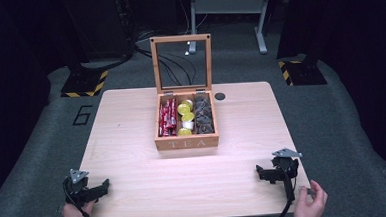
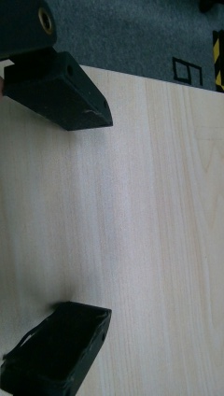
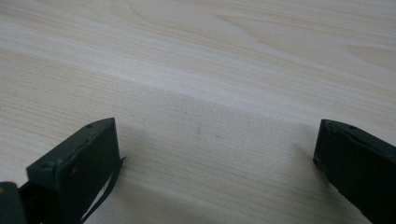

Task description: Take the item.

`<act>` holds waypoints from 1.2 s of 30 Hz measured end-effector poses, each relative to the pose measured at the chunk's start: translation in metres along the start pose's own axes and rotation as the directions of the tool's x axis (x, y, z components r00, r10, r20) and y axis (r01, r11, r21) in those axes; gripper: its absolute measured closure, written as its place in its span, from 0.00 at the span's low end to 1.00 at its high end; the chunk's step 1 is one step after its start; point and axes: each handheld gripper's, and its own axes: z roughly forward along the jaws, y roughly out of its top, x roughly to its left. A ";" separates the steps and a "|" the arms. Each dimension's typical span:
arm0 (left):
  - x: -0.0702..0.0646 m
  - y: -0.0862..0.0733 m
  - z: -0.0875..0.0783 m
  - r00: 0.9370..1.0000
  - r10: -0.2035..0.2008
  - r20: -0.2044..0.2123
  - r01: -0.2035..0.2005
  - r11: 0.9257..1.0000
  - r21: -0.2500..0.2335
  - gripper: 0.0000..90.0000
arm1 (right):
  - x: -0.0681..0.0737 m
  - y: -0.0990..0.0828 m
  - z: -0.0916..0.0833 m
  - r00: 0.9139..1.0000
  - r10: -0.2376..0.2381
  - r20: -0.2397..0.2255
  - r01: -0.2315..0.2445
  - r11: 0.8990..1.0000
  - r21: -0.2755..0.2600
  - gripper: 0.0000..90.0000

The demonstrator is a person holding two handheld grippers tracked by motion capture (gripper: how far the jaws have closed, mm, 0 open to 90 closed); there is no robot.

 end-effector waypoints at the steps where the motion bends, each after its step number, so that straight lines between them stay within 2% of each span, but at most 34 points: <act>1: 0.000 0.000 0.000 1.000 0.000 0.000 0.000 1.000 0.001 0.09 | 0.000 0.000 0.000 1.000 0.000 0.000 0.000 1.000 0.000 0.00; 5: 0.000 0.000 0.000 1.000 -0.002 0.001 0.002 1.000 0.002 0.09 | 0.000 0.000 0.000 1.000 0.000 0.000 0.000 1.000 0.000 0.00; 10: 0.002 0.002 0.002 0.999 0.019 0.025 -0.019 1.000 0.003 0.09 | 0.000 0.000 0.000 1.000 0.000 0.000 0.000 1.000 0.000 0.00; 15: 0.002 0.005 0.006 1.000 0.020 0.024 -0.020 1.000 0.001 0.08 | 0.001 -0.001 -0.001 1.000 0.005 0.010 -0.005 1.000 0.003 0.00; 20: -0.002 0.012 0.007 1.000 0.010 0.013 -0.011 0.999 0.040 0.08 | 0.000 -0.001 -0.001 1.000 -0.001 0.006 0.001 1.000 0.001 0.00; 24: -0.006 0.015 0.007 0.999 0.031 0.037 -0.033 0.998 0.058 0.07 | -0.001 -0.001 0.000 1.000 -0.013 -0.005 0.013 1.000 0.003 0.00; 28: -0.008 0.020 0.003 0.997 0.018 0.076 -0.020 0.999 0.033 0.05 | 0.000 -0.001 -0.001 1.000 -0.011 0.001 0.011 1.000 0.000 0.00; 31: -0.011 0.022 0.002 0.996 0.017 0.085 -0.019 1.000 0.020 0.05 | 0.000 -0.001 -0.001 1.000 -0.011 0.001 0.011 1.000 -0.002 0.00; 36: -0.019 0.031 -0.001 0.994 0.046 0.102 -0.048 0.999 0.012 0.03 | 0.000 -0.001 -0.001 1.000 -0.007 -0.003 0.007 1.000 0.004 0.00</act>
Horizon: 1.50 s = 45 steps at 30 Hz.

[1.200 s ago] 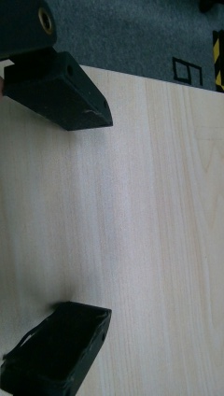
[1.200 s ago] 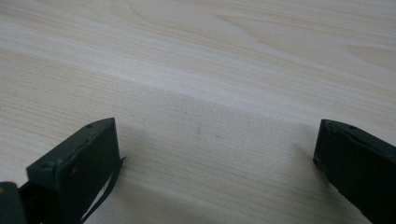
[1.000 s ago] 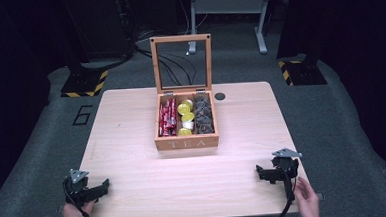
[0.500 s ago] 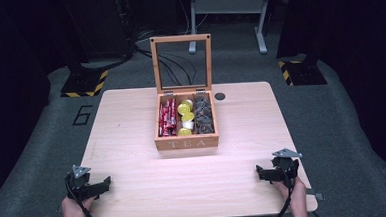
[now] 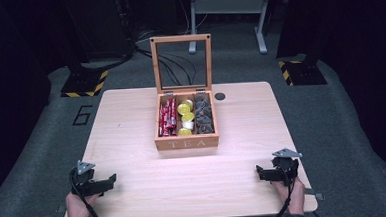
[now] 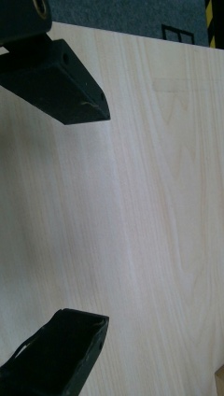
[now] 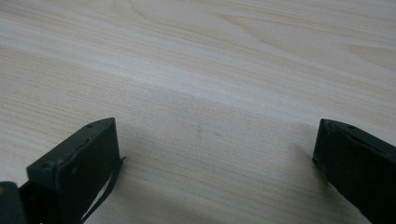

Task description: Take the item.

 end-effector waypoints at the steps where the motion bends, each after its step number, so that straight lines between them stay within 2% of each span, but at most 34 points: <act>1: -0.002 0.002 -0.001 1.000 0.008 0.001 -0.008 1.000 -0.009 0.03 | 0.000 0.000 0.000 1.000 0.003 0.001 -0.003 1.000 0.002 0.00; 2: -0.003 0.004 -0.002 1.000 0.011 0.003 -0.011 1.000 -0.009 0.03 | -0.001 0.000 0.000 1.000 -0.007 -0.002 0.007 1.000 -0.003 0.00; 12: -0.016 0.029 -0.007 0.998 0.055 0.028 -0.054 0.997 -0.054 0.03 | 0.000 0.000 0.000 1.000 -0.004 0.000 0.004 1.000 -0.003 0.00; 16: -0.022 0.038 -0.008 0.997 0.079 0.025 -0.078 0.995 -0.055 0.03 | 0.000 0.000 0.000 1.000 -0.003 0.001 0.003 1.000 -0.003 0.00; 21: -0.027 0.045 -0.007 0.996 0.088 0.032 -0.086 0.994 -0.060 0.03 | 0.000 0.000 0.000 1.000 -0.004 0.001 0.004 1.000 -0.004 0.00; 28: -0.037 0.065 -0.008 0.990 0.130 0.053 -0.126 0.990 -0.067 0.03 | 0.000 0.000 0.000 1.000 -0.004 0.000 0.004 1.000 -0.004 0.00; 30: -0.039 0.068 -0.007 0.991 0.129 0.048 -0.125 0.989 -0.082 0.03 | 0.000 0.000 0.000 1.000 -0.004 0.000 0.004 1.000 -0.003 0.00; 31: -0.039 0.070 -0.008 0.989 0.137 0.051 -0.134 0.988 -0.071 0.03 | 0.000 0.000 0.000 1.000 -0.004 0.000 0.004 1.000 -0.003 0.00; 35: -0.043 0.079 -0.006 0.987 0.151 0.051 -0.147 0.986 -0.077 0.04 | 0.000 0.000 0.000 1.000 -0.004 0.000 0.004 1.000 -0.003 0.00; 38: -0.044 0.083 -0.005 0.988 0.147 0.052 -0.141 0.986 -0.091 0.04 | 0.000 0.000 0.000 1.000 -0.004 0.000 0.004 1.000 -0.003 0.00; 45: -0.051 0.100 -0.002 0.983 0.165 0.075 -0.157 0.983 -0.097 0.04 | 0.000 0.000 0.000 1.000 -0.004 0.000 0.004 1.000 -0.003 0.00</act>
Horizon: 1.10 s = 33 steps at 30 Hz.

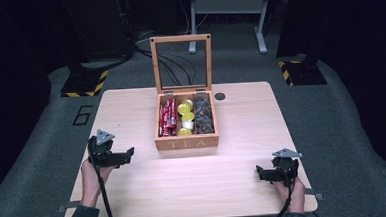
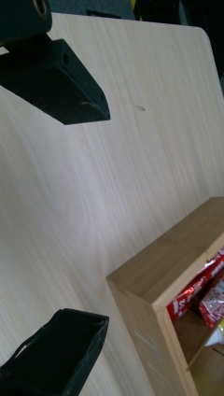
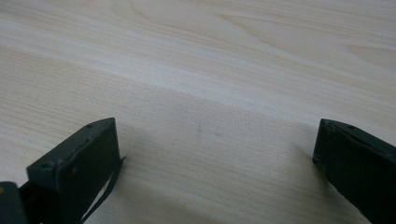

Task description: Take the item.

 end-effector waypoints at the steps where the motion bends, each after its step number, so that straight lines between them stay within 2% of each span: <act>1: -0.001 0.003 0.001 1.000 0.002 0.005 -0.002 1.000 0.000 0.04 | 0.000 0.000 0.000 1.000 0.000 0.000 0.000 1.000 0.000 0.00; 4: -0.004 0.011 0.007 0.999 0.003 0.032 -0.003 1.000 -0.003 0.05 | 0.000 0.000 0.000 1.000 0.000 0.000 0.000 1.000 0.000 0.00; 10: -0.006 0.022 0.016 0.999 0.005 0.050 -0.004 1.000 -0.006 0.05 | 0.000 0.000 0.000 1.000 0.000 0.000 0.000 1.000 0.000 0.00; 22: -0.013 0.041 0.035 0.997 0.018 0.070 -0.018 1.000 0.001 0.05 | 0.000 0.000 0.000 1.000 0.000 0.000 0.000 1.000 -0.001 0.00; 33: -0.025 0.065 0.053 0.995 0.053 0.085 -0.054 0.999 0.007 0.05 | 0.000 0.000 0.000 1.000 0.000 0.000 0.000 1.000 0.000 0.00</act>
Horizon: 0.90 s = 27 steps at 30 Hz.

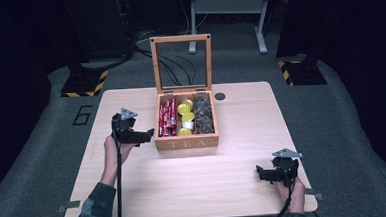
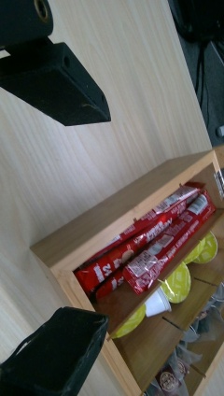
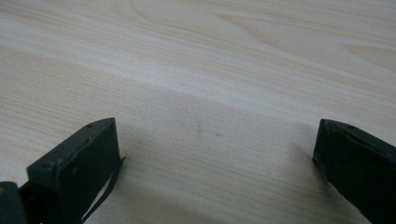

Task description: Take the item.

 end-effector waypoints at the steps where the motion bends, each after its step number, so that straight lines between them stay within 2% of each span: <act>1: -0.001 0.002 0.001 1.000 0.000 0.000 0.000 1.000 -0.003 0.05 | 0.000 0.000 0.000 1.000 0.000 0.000 0.000 1.000 0.000 0.00; 7: -0.008 0.014 0.013 1.000 0.016 0.012 -0.016 1.000 0.014 0.03 | 0.000 0.000 0.000 1.000 -0.003 -0.001 0.003 1.000 -0.001 0.00; 14: -0.013 0.021 0.024 1.000 0.018 0.018 -0.018 1.000 0.013 0.01 | 0.000 0.000 0.000 1.000 -0.003 -0.001 0.003 1.000 -0.001 0.00; 17: -0.018 0.023 0.031 0.999 0.034 0.017 -0.034 0.999 0.022 0.00 | 0.000 0.000 0.000 1.000 -0.004 -0.003 0.004 1.000 -0.001 0.00; 22: -0.022 0.028 0.040 0.999 0.026 0.030 -0.027 0.999 0.029 0.00 | 0.000 0.000 0.000 1.000 -0.006 -0.003 0.006 1.000 0.000 0.00; 27: -0.028 0.034 0.048 0.998 0.054 0.042 -0.055 0.998 0.032 0.03 | 0.000 0.000 0.000 1.000 -0.005 -0.003 0.005 1.000 0.000 0.00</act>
